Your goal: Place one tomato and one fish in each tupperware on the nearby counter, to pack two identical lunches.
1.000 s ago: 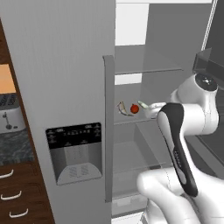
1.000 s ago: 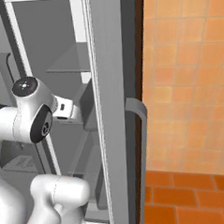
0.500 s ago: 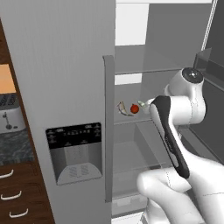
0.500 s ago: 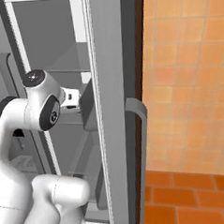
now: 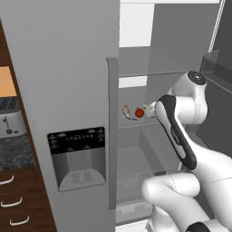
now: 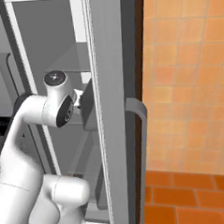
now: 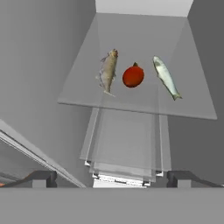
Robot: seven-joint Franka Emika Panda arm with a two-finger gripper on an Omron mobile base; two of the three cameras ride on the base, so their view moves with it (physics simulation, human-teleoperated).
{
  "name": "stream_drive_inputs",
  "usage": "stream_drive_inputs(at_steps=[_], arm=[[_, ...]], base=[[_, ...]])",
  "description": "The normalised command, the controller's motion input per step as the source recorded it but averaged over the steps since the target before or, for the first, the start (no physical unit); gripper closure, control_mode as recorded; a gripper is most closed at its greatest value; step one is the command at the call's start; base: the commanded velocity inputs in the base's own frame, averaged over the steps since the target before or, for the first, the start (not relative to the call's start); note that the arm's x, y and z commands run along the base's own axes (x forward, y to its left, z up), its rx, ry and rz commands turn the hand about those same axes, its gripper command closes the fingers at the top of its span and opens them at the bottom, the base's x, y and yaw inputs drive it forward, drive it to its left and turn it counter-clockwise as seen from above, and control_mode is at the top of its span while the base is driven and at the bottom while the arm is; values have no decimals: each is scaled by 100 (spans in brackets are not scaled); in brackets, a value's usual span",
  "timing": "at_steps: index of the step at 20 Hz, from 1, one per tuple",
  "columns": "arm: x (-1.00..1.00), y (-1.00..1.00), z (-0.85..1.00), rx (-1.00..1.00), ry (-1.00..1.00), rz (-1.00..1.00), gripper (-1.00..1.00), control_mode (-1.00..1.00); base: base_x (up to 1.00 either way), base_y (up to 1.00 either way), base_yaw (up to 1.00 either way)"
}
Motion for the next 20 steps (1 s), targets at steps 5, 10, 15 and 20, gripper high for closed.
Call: stream_drive_inputs(at_steps=[5, 10, 15, 20], arm=[[47, 0, -18, 0, 0, 0, -100, -100], [55, 0, -15, 0, 3, 0, -100, -100], [55, 0, -11, 1, 5, 0, -100, -100], [52, -1, -37, 0, 9, 0, -100, -100]], base=[[0, 0, 0], [0, 0, 0], [0, 0, 0], [0, 0, 0]])
